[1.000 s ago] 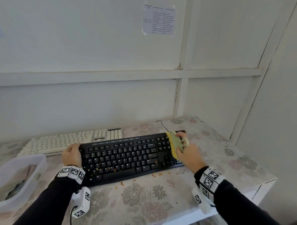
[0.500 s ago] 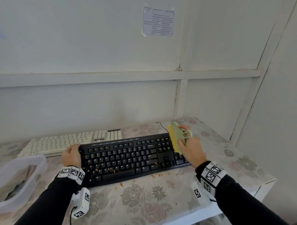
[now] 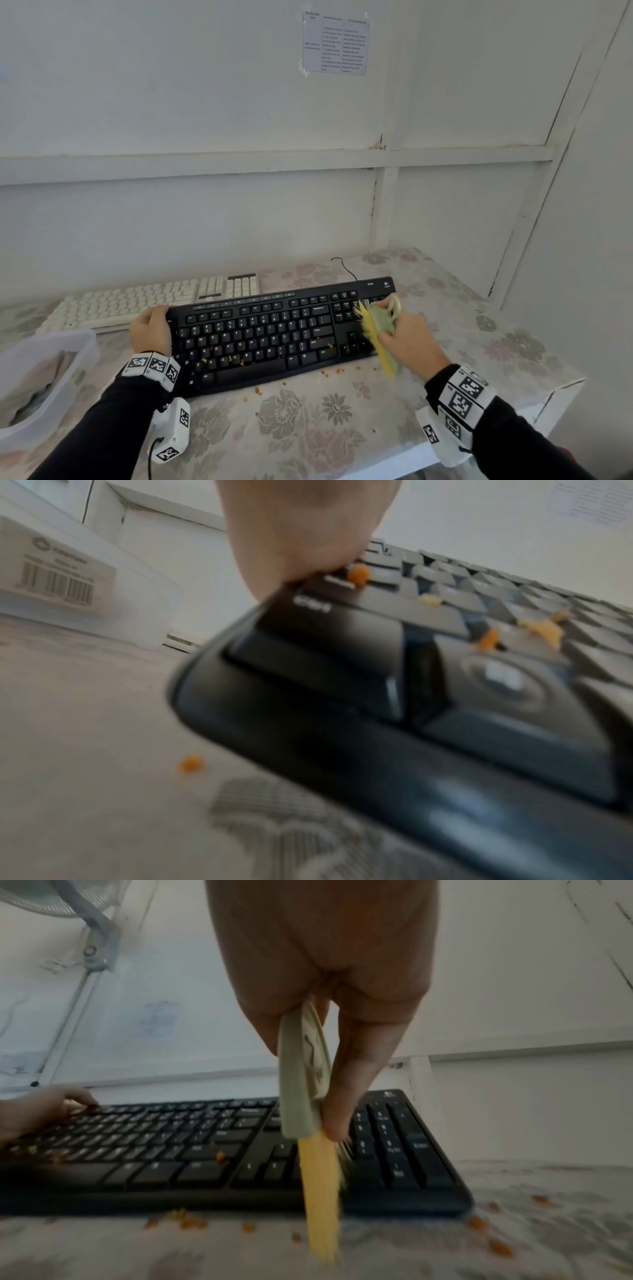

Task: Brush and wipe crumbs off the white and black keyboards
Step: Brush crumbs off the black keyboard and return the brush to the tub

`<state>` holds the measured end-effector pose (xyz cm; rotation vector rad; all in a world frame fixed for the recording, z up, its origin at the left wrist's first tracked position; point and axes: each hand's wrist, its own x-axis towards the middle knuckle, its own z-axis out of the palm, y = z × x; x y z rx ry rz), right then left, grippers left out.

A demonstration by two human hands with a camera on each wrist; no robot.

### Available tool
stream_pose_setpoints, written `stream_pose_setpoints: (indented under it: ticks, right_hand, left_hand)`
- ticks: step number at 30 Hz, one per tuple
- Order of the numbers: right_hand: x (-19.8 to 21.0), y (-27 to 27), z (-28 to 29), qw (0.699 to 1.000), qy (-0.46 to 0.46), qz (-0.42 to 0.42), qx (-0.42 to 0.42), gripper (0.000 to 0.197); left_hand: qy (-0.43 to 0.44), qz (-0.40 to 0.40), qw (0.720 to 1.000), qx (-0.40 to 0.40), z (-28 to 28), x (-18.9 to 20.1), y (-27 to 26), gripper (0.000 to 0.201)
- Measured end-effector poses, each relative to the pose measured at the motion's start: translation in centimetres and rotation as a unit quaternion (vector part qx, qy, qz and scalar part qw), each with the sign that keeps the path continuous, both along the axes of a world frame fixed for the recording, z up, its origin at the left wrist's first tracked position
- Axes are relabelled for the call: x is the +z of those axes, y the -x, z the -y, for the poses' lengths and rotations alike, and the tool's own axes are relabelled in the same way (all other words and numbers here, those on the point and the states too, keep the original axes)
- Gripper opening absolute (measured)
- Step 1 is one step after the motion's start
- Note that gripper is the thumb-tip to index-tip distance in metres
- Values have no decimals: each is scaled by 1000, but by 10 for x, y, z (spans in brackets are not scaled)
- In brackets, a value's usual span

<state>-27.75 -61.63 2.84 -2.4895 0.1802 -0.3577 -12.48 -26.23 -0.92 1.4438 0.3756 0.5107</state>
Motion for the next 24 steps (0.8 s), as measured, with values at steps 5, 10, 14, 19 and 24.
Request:
stream_pose_setpoints:
  ticks: [5, 10, 14, 19, 24]
  right_hand:
    - [19, -19, 8, 987, -51, 141, -51, 34]
    - [9, -30, 8, 984, -73, 161, -31, 29]
    - [-6, -21, 11, 991, -28, 115, -57, 28]
    - [-12, -8, 20, 993, -28, 91, -74, 27]
    - [11, -6, 19, 982, -72, 161, -67, 18]
  left_hand:
    - [1, 4, 1000, -4, 0, 0, 1, 17]
    - [-5, 5, 1000, -9, 2, 4, 6, 20]
    - [-16, 4, 1000, -1, 3, 5, 7, 15]
    - [-12, 9, 1000, 0, 5, 6, 7, 20]
    - [-31, -1, 1000, 0, 1, 0, 3, 28]
